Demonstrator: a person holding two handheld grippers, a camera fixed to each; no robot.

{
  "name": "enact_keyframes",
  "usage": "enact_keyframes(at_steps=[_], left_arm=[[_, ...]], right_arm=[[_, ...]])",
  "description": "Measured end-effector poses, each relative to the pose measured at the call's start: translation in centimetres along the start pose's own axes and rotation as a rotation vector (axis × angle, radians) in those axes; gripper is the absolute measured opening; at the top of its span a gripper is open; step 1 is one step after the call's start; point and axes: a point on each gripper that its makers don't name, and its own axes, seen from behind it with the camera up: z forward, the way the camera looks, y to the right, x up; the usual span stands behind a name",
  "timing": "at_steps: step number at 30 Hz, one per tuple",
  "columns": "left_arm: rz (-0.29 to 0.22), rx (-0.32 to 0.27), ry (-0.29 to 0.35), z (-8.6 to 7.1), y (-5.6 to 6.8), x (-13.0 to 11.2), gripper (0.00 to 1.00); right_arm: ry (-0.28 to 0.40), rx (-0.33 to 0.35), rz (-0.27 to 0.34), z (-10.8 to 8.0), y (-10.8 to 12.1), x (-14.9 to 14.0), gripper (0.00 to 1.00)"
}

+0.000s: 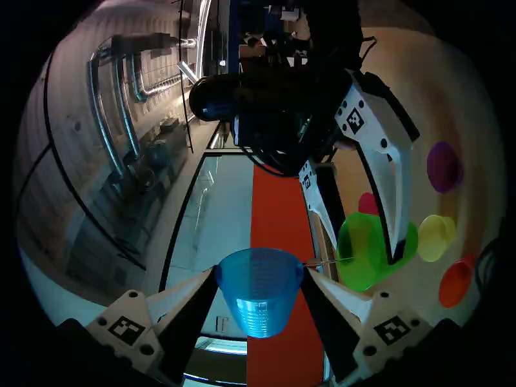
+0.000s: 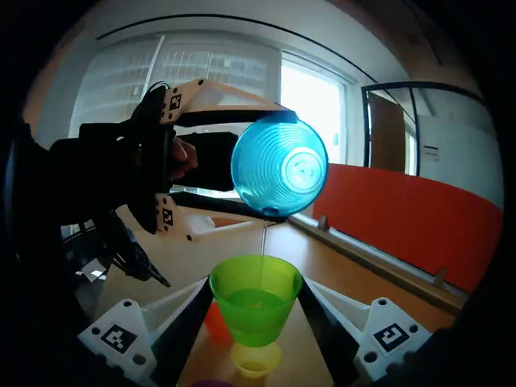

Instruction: Pour water

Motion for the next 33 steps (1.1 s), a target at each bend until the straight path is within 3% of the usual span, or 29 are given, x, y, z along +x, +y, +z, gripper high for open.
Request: enact_keyframes(at_steps=[12,17,24,33], left_arm=[[0.002,-0.001,-0.001,0.4,-0.2,-0.3,0.87],[-0.020,-0.002,-0.002,0.6,-0.2,-0.4,0.87],[-0.084,0.009,-0.015,0.6,-0.7,-0.9,0.87],[-0.238,0.004,-0.031,0.5,-0.4,-1.5,0.87]], right_arm=[[0.001,-0.001,-0.001,0.0,0.0,0.1,0.92],[0.001,-0.001,-0.002,-0.1,0.0,0.1,0.92],[0.001,-0.002,-0.003,0.0,0.0,0.1,0.92],[0.001,-0.003,-0.005,-0.1,-0.1,0.2,0.92]])
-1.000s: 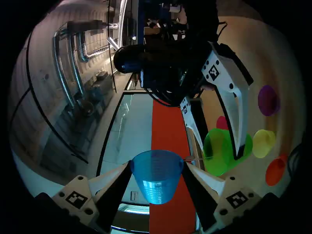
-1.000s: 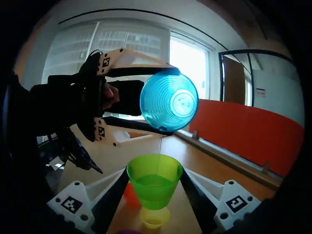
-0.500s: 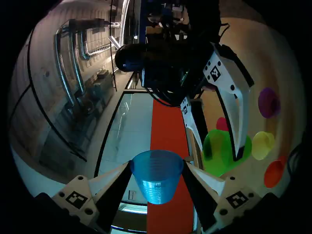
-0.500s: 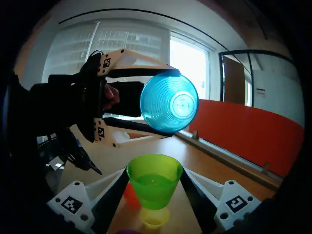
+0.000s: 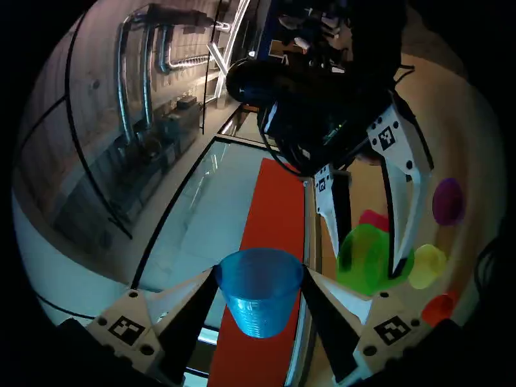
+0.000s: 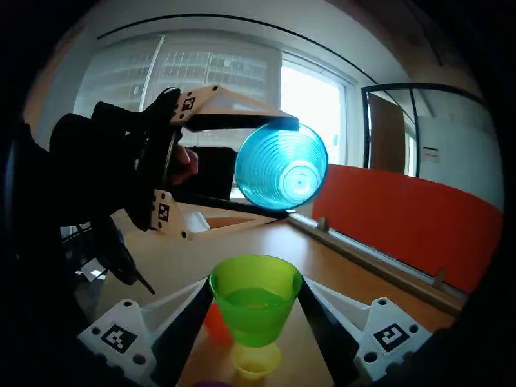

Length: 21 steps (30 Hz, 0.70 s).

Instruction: Pour water

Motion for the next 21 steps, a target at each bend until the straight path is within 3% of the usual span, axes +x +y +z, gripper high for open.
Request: enact_keyframes(at_steps=[9,21], left_arm=[[-0.138,-0.002,-0.019,0.0,0.0,-1.0,0.87],[-0.275,0.001,-0.051,-0.2,0.3,-2.5,0.87]], right_arm=[[0.002,-0.006,-0.003,-0.1,0.0,0.2,0.92],[0.005,-0.010,-0.008,-0.4,-0.1,0.5,0.92]])
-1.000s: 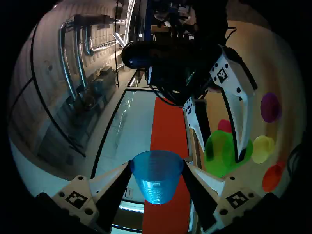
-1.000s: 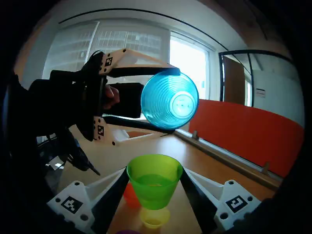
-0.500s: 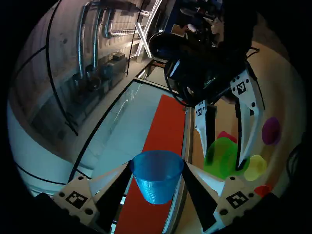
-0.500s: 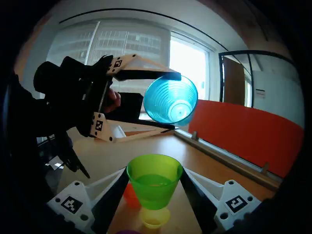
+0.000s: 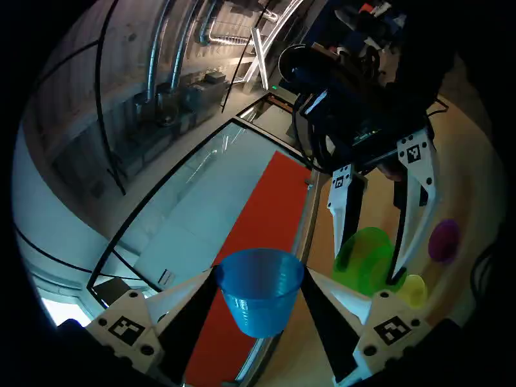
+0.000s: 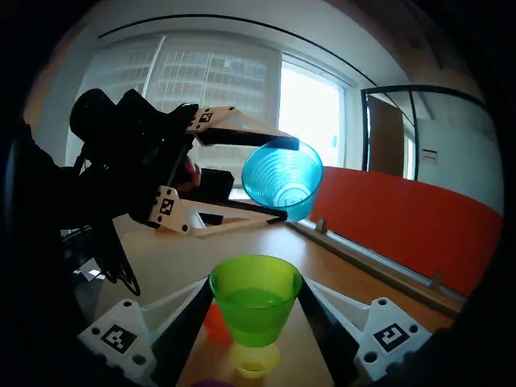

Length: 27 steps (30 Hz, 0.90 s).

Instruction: Pour water

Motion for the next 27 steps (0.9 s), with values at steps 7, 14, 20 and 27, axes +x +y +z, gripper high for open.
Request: enact_keyframes(at_steps=[7,14,20,27], left_arm=[[-0.071,0.004,-0.006,-0.1,-0.4,-0.3,0.87],[-0.130,0.007,-0.016,-0.4,-0.6,-0.9,0.87],[-0.194,0.006,-0.017,-0.6,-0.5,-1.0,0.87],[-0.280,-0.002,-0.021,-0.6,-0.2,-1.6,0.87]], right_arm=[[0.003,-0.003,-0.002,-0.1,0.0,0.3,0.92],[0.003,-0.005,-0.006,-0.3,0.0,0.4,0.92],[0.004,-0.008,-0.008,-0.3,0.1,0.5,0.92],[0.003,-0.010,-0.012,-0.5,0.1,0.6,0.92]])
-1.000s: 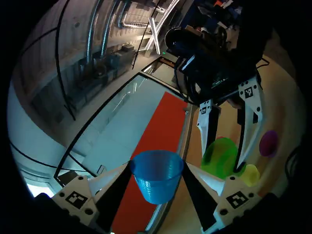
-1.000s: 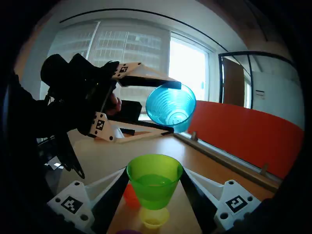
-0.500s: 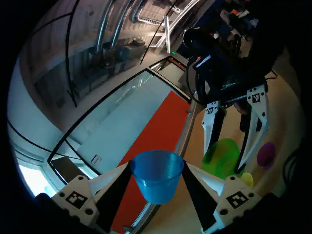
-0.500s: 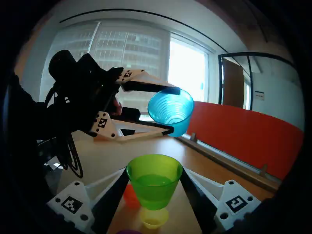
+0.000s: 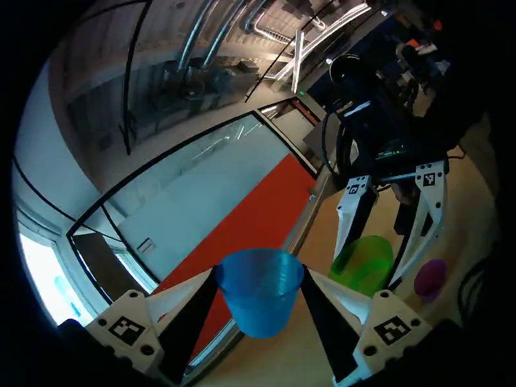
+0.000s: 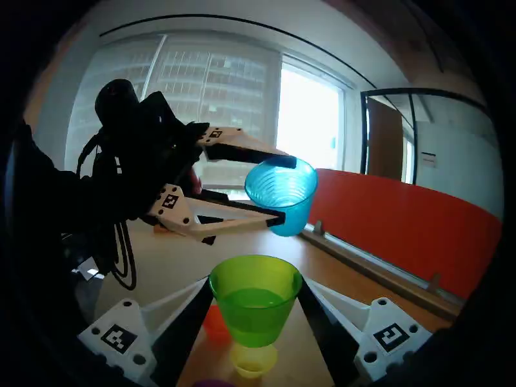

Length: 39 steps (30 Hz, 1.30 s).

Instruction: Pour water

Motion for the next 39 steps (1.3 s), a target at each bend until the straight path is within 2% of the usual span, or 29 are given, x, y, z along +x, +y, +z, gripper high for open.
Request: enact_keyframes(at_steps=[5,12,20,32,39], left_arm=[[-0.058,-0.001,-0.013,0.2,-0.2,-0.7,0.87],[-0.180,-0.001,-0.036,0.4,-0.2,-2.2,0.87],[-0.256,0.002,-0.053,0.3,-0.2,-3.0,0.87],[-0.431,0.001,-0.044,-0.4,-0.3,-3.5,0.87],[-0.565,-0.015,-0.037,-0.6,0.0,-3.4,0.88]], right_arm=[[0.001,-0.001,0.000,-0.2,0.0,0.1,0.92],[0.003,-0.005,-0.002,-0.3,0.1,0.3,0.92],[0.006,-0.008,-0.009,-0.5,0.2,0.7,0.92],[0.009,-0.007,-0.016,-0.6,0.1,1.0,0.92],[0.012,-0.007,-0.019,-0.6,0.0,1.2,0.92]])
